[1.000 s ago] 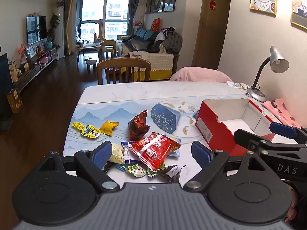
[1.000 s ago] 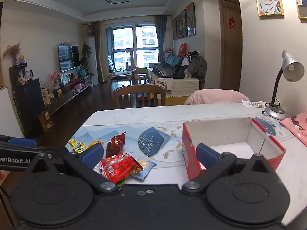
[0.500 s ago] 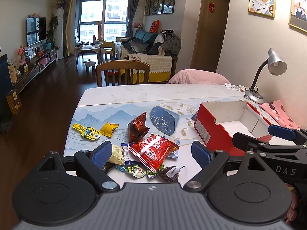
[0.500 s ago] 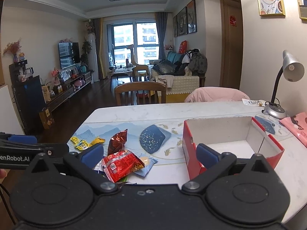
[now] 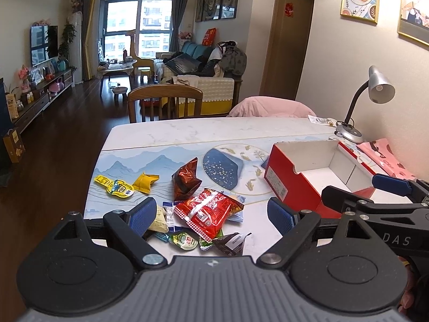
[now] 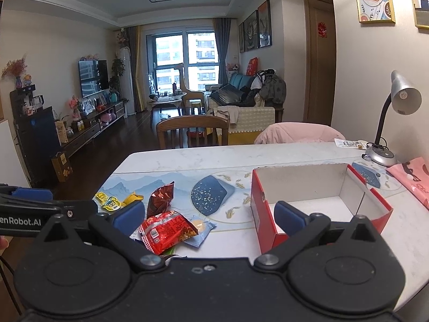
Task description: Organize snacks
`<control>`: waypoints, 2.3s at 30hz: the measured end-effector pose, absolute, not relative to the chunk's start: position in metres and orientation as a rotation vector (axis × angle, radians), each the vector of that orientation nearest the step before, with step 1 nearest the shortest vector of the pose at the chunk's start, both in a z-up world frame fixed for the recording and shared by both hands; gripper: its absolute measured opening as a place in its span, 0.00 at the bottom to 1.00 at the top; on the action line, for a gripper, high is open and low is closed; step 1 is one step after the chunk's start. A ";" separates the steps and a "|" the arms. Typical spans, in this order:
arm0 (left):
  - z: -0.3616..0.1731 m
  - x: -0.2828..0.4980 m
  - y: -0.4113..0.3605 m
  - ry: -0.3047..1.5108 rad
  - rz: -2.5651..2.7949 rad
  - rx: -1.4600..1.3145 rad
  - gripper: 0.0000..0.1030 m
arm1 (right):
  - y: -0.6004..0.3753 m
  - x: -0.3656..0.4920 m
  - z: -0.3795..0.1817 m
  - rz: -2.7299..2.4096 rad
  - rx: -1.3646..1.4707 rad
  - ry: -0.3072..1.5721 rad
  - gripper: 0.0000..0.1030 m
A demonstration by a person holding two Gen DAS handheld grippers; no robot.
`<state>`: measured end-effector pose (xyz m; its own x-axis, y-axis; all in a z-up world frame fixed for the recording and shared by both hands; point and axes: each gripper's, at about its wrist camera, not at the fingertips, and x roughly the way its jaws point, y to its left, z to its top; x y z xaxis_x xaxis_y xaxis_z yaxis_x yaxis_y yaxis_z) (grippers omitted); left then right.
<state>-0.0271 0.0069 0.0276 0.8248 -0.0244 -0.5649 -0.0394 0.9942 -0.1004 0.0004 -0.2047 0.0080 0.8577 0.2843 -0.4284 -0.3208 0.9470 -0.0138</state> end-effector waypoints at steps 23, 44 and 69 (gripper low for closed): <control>0.018 -0.019 0.011 0.629 0.009 -0.118 0.88 | -0.200 0.006 0.007 0.321 -0.090 0.464 1.00; 0.006 -0.005 0.017 0.681 -0.002 -0.154 0.87 | -0.195 0.027 -0.005 0.325 -0.092 0.529 1.00; -0.076 0.049 0.073 0.933 0.146 -0.240 0.87 | -0.146 0.091 -0.110 0.548 -0.296 0.812 0.84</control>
